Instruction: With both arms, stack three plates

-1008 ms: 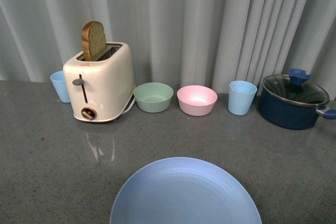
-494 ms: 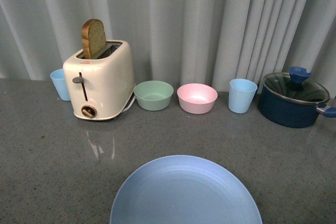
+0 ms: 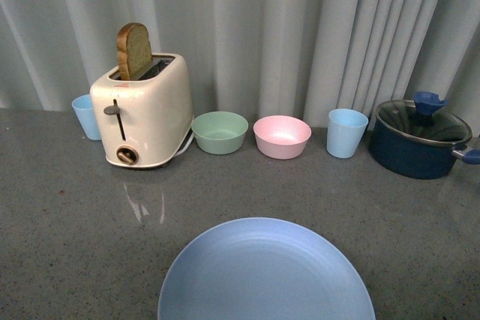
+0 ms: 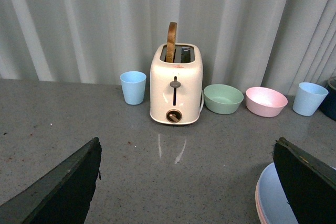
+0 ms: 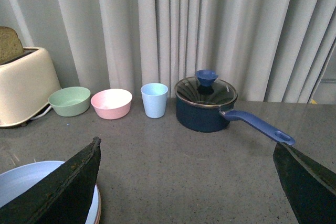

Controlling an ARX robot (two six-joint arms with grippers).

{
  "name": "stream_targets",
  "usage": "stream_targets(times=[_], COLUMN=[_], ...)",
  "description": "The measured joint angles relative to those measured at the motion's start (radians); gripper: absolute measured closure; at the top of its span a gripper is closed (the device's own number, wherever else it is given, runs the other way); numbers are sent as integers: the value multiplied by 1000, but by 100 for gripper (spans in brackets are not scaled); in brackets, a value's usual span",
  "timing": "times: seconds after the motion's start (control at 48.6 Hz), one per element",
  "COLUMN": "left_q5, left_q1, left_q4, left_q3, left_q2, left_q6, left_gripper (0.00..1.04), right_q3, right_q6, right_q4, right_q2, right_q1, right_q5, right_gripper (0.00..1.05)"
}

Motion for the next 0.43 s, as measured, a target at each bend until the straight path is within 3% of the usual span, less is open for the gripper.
stream_targets(times=[0.432], left_q5=[0], left_q1=[0], left_q4=[0], left_q3=[0], left_q2=[0], left_q6=[0], left_gripper=[7], right_q3=[0], right_q6=[0], right_q4=[0], right_q2=[0], right_q1=[0], right_q5=[0], right_gripper=[7])
